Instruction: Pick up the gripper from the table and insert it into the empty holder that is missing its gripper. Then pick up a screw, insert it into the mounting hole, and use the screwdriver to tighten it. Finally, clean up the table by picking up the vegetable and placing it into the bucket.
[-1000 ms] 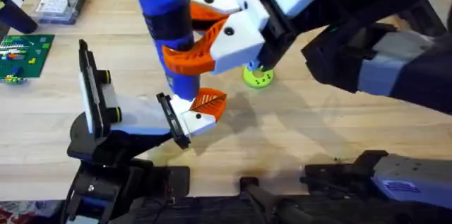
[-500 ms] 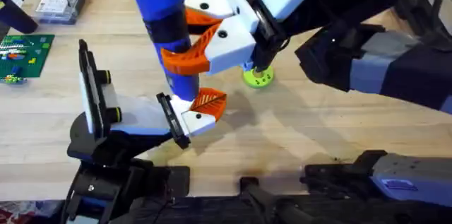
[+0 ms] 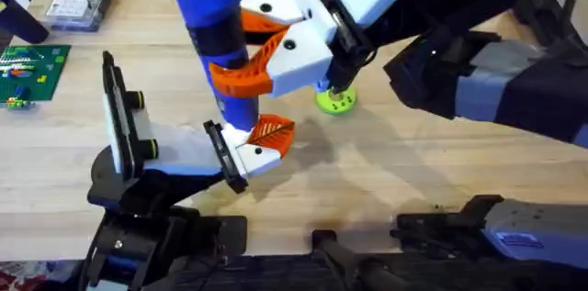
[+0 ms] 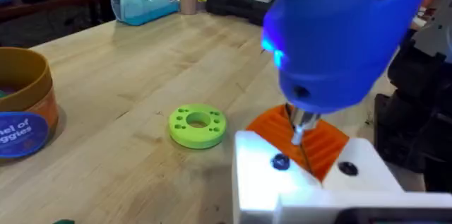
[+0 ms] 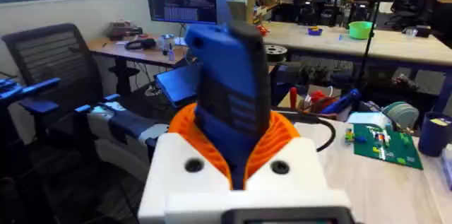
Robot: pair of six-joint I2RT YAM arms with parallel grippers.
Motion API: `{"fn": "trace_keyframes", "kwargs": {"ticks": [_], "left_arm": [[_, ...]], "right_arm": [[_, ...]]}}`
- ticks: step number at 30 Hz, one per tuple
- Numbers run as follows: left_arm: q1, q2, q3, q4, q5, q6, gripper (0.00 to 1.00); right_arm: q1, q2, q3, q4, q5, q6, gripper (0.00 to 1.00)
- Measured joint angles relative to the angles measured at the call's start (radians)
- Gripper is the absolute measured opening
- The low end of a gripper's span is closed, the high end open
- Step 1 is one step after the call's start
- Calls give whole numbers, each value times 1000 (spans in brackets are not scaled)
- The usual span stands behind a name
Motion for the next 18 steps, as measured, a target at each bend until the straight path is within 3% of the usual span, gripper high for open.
{"fn": "trace_keyframes", "kwargs": {"ticks": [18], "left_arm": [[0,0,0,0,0,0,16]], "right_arm": [[0,40,0,-2,0,-7,47]]}}
